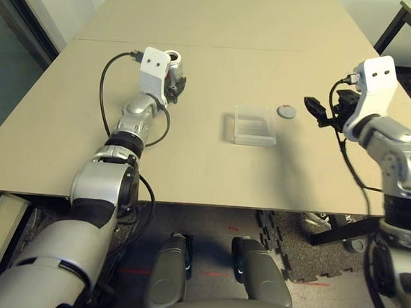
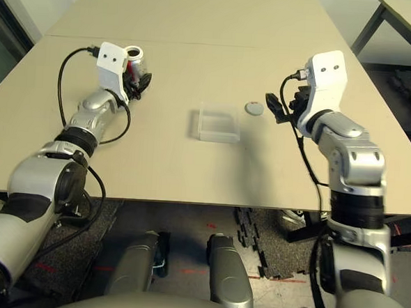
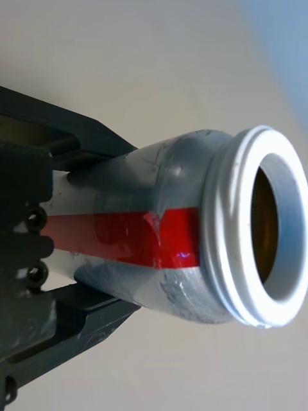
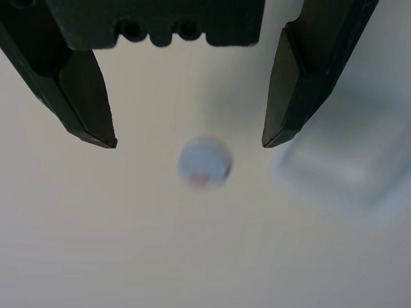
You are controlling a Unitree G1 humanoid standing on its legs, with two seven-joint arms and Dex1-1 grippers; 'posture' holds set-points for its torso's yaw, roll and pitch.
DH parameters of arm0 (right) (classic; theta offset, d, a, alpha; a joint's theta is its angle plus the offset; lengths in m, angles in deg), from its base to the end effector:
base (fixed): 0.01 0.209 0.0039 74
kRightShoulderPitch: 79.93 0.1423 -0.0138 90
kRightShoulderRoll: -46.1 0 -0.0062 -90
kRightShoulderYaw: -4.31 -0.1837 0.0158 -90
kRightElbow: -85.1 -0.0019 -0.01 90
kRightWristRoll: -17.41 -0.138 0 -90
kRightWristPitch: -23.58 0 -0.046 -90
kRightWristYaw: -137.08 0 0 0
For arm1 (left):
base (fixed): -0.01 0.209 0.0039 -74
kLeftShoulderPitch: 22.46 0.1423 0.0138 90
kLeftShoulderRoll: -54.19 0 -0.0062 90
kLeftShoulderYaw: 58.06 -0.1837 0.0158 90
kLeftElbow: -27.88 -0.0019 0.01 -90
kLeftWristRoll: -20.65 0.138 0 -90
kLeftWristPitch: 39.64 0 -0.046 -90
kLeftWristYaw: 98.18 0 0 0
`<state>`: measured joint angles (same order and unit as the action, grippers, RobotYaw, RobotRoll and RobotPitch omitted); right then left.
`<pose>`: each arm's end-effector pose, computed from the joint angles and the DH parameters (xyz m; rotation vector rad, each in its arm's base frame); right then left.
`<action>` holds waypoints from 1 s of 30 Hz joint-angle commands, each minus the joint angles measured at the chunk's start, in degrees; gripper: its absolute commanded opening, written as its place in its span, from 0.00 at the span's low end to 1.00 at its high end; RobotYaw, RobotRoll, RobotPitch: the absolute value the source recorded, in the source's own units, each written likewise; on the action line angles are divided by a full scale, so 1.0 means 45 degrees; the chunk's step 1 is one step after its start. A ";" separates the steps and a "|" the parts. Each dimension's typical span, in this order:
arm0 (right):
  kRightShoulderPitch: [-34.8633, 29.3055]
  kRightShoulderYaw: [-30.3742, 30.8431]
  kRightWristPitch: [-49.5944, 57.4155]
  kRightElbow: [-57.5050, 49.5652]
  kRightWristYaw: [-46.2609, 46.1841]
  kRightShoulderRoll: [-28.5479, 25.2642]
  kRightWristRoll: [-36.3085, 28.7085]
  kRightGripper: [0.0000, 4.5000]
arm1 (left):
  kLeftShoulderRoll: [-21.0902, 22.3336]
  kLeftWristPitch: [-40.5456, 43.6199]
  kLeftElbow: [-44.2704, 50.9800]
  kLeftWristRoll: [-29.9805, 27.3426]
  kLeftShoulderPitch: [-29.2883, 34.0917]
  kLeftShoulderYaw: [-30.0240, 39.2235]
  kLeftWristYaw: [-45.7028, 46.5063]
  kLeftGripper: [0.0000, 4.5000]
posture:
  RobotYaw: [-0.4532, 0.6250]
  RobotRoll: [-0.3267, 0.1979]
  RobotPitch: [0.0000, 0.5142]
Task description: Pour the medicine from the bottle into the box.
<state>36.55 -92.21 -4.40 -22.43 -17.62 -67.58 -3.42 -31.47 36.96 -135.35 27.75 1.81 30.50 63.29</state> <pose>0.2451 -0.2400 0.2004 -0.2631 0.3551 0.3552 0.3704 0.1923 0.1711 0.4701 -0.0272 -0.2981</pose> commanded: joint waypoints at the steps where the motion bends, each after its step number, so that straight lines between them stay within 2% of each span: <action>1: -0.0669 0.0819 0.1749 -0.1502 0.1150 -0.1052 -0.0945 1.00 | 0.0450 -0.0841 -0.0226 0.1880 -0.1329 -0.1527 -0.0013 0.56 | 0.22 0.62 0.26; 5: -0.0775 0.1287 0.2073 -0.1460 0.0891 -0.0631 -0.0920 1.00 | 0.0534 -0.2233 -0.0247 0.4375 -0.2774 -0.3913 0.0075 0.56 | 0.23 0.62 0.25; 9: -0.0691 0.2081 0.1769 -0.0783 0.0586 0.0147 -0.0561 1.00 | 0.0063 -0.3903 -0.0174 0.7080 -0.4078 -0.6628 0.0705 0.56 | 0.22 0.62 0.23; 15: -0.0131 0.3005 0.0595 0.0708 0.0276 0.1109 0.0208 1.00 | -0.1022 -0.5110 -0.0014 1.2208 -0.5188 -1.1611 0.4043 0.56 | 0.22 0.62 0.22; 17: 0.0048 0.3084 0.0262 0.1093 0.0184 0.1457 0.0387 1.00 | -0.1470 -0.5341 0.0028 1.3288 -0.5290 -1.2720 0.5142 0.56 | 0.20 0.62 0.23; 21: 0.0337 0.2997 -0.0109 0.1523 -0.0022 0.2004 0.0642 1.00 | -0.2069 -0.5230 -0.0139 1.4562 -0.5291 -1.4035 0.6454 0.56 | 0.18 0.62 0.24; 30: 0.0616 0.2750 -0.0527 0.1925 -0.0126 0.2313 0.0923 1.00 | -0.2283 -0.4901 -0.0520 1.4698 -0.5354 -1.4092 0.7023 0.56 | 0.18 0.62 0.25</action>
<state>39.07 -79.51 -6.33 -14.29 -18.26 -57.37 0.38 -41.85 14.95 -137.32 93.19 -21.69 -32.25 94.28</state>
